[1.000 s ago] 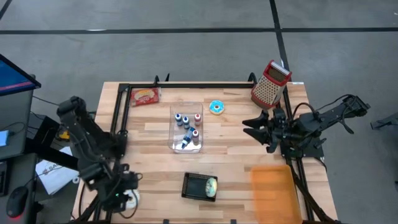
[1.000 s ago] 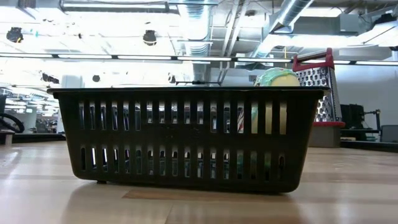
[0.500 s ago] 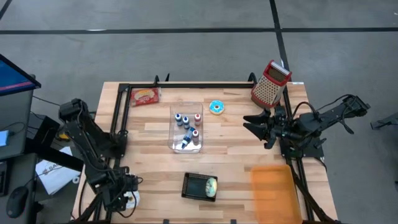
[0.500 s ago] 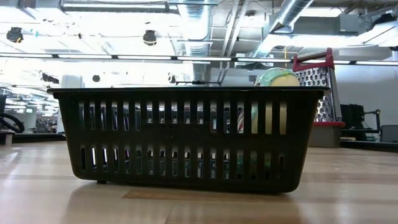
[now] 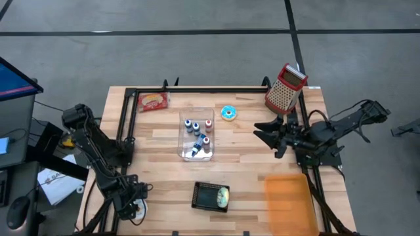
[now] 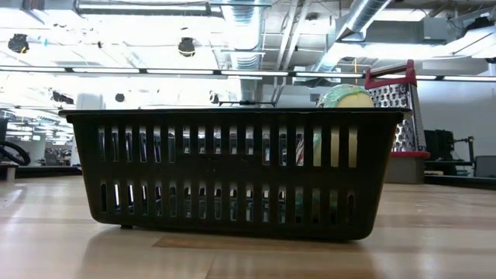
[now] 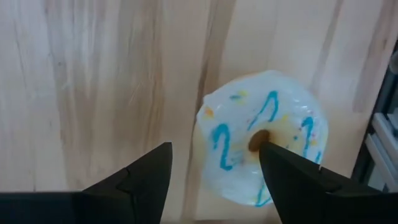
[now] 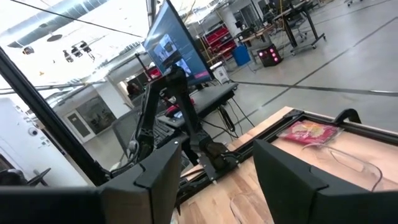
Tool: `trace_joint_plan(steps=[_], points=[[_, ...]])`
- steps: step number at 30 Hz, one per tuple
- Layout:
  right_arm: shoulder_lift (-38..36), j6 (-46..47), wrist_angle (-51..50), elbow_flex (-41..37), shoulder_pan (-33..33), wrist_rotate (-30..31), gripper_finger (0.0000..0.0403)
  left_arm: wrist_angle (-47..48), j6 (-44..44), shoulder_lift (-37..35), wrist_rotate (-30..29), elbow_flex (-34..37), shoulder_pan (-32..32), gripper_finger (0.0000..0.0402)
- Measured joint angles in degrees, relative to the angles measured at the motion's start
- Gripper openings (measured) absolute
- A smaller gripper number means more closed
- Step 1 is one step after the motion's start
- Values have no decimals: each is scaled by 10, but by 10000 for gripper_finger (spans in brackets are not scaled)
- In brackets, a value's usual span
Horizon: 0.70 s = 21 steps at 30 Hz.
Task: Pick & Place Food Item
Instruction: Put the white donut into the black bin
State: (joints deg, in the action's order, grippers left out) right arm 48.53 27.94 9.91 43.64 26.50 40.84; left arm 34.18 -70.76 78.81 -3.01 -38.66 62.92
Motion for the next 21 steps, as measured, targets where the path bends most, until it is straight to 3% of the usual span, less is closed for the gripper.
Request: trace_joint_plan(steps=[13, 21], points=[[13, 8, 1, 0, 0, 0, 193, -46, -2, 0, 19, 31, 0, 228], [13, 6, 1, 0, 1, 0, 193, -50, -22, 0, 18, 32, 0, 174]])
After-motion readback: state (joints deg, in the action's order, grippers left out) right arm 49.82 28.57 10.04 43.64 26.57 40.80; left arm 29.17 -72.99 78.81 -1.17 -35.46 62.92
